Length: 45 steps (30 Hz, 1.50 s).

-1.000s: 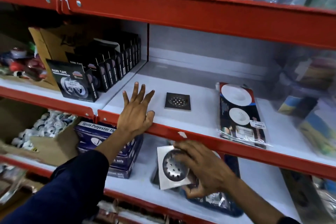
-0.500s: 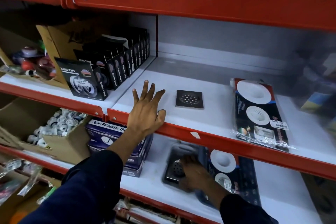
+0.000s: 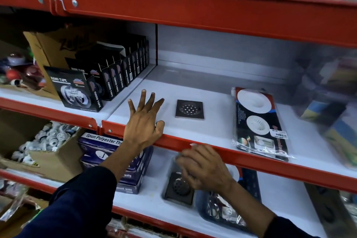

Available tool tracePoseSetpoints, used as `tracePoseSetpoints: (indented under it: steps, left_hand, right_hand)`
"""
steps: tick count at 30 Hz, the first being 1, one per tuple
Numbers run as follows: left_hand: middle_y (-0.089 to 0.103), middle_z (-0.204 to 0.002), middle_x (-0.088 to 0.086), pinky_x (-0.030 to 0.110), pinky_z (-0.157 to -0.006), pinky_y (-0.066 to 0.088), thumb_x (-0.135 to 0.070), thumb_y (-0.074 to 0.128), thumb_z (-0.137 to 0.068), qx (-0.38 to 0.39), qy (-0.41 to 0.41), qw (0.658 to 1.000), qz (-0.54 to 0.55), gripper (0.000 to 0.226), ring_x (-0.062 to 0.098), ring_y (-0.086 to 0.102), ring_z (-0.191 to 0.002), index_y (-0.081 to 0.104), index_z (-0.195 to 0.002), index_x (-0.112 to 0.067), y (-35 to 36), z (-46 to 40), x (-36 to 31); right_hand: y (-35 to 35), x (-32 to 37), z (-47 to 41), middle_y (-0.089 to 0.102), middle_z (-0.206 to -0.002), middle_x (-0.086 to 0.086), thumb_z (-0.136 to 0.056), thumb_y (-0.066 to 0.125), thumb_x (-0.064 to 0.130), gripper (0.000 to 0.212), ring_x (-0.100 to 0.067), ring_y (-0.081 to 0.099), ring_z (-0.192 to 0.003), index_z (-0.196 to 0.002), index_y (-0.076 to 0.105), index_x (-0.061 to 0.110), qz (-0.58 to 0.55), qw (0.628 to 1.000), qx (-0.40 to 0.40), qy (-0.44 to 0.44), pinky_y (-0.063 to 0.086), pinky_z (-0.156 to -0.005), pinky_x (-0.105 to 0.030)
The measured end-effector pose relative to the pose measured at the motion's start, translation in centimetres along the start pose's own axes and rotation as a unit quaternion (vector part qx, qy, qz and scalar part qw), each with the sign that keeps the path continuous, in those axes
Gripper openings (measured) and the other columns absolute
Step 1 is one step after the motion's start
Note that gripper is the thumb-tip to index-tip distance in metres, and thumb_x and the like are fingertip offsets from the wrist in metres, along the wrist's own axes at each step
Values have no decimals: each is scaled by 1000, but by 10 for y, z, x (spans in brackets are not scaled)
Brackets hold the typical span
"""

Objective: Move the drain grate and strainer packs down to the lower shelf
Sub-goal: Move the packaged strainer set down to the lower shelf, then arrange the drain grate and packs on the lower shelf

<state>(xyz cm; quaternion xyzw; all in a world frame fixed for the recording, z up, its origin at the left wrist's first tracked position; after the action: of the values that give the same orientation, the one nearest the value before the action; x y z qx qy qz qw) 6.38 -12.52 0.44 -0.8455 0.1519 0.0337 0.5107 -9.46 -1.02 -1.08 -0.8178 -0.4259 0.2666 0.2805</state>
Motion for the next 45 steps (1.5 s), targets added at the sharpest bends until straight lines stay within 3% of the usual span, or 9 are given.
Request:
tracePoseSetpoints:
  steps: [7, 11, 14, 19, 24, 32, 35, 39, 45]
  left_hand:
    - [19, -162, 14, 66, -118, -4, -52, 21, -83, 10, -6, 1000, -9, 75, 26, -14, -152, 26, -151, -22, 0, 0, -1]
    - [18, -162, 13, 66, -119, -4, -49, 22, -82, 16, -13, 1000, -7, 74, 25, -15, -151, 25, -151, -24, 0, 1, 0]
    - [18, -163, 13, 65, -119, -2, -46, 27, -82, 15, -16, 1000, -1, 73, 25, -14, -152, 26, -151, -24, -1, 0, 0]
    - [19, -163, 13, 65, -119, 1, -43, 32, -81, 15, -21, 1000, -1, 72, 25, -12, -152, 26, -151, -25, 0, 0, 2]
    - [20, -162, 15, 67, -119, 4, -41, 37, -84, 14, -18, 1000, -12, 70, 27, -9, -152, 26, -150, -23, 0, 0, 2]
    - [20, -161, 17, 67, -119, 0, -55, 20, -85, 15, -7, 1000, -13, 72, 28, -8, -152, 26, -150, -24, 0, 3, 0]
    - [22, -161, 18, 67, -119, 0, -47, 26, -84, 11, -12, 1000, -9, 70, 28, -8, -152, 28, -149, -23, 0, 2, 0]
    - [24, -160, 17, 67, -119, 1, -45, 30, -85, 8, -13, 1000, -9, 67, 27, -7, -153, 29, -148, -23, 0, 2, 0]
    - [25, -160, 17, 67, -119, 2, -42, 29, -81, 12, -16, 1000, -16, 69, 28, -5, -153, 30, -148, -23, 0, 1, 0]
  right_hand:
    - [20, -120, -61, 44, -146, -3, -80, 58, 52, 66, -25, 37, -132, -137, 43, 23, 13, 938, 143, 316, 41, -103, -43]
    - [78, -165, -56, 20, -161, -8, -76, 66, 50, 95, -33, 13, -148, -152, 19, 21, -46, 881, 347, 317, 20, -119, -51]
    - [96, -178, -55, 30, -157, -10, -77, 65, 53, 95, -33, 26, -143, -152, 19, 18, -44, 865, 415, 279, 23, -117, -49]
    - [88, -182, -53, 40, -147, -11, -74, 70, 56, 98, -29, 37, -132, -150, 24, 16, -59, 871, 401, 277, 36, -107, -39]
    - [39, -158, -60, 45, -139, -1, -60, 64, 63, 95, -22, 43, -122, -141, 35, 26, -39, 922, 277, 268, 40, -104, -37]
    - [-33, -56, -26, 43, -142, -3, -61, 70, 61, 93, -17, 40, -129, -139, 42, 20, -56, 968, 184, 163, 14, -113, -16]
    - [-31, -26, -2, 49, -140, -10, -60, 72, 57, 84, -24, 45, -128, -130, 54, 14, -85, 977, 161, 115, 24, -113, -24]
    - [8, 1, 44, 45, -142, -8, -65, 68, 61, 79, -24, 43, -131, -129, 52, 19, -116, 968, 210, 78, 31, -110, -31]
    - [98, -17, 105, 35, -150, 0, -69, 61, 64, 79, -21, 36, -136, -136, 39, 29, -119, 910, 329, 222, 38, -110, -35]
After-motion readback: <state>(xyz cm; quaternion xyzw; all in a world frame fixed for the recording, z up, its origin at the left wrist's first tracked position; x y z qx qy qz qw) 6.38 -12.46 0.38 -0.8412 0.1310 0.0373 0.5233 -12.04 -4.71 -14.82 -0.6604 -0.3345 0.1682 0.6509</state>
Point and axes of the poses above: each hand's wrist, its own z-axis away from the middle knuckle, its own y-axis out of the palm, x = y × z, the point moved 10 cm from there along -z, towards the middle knuckle
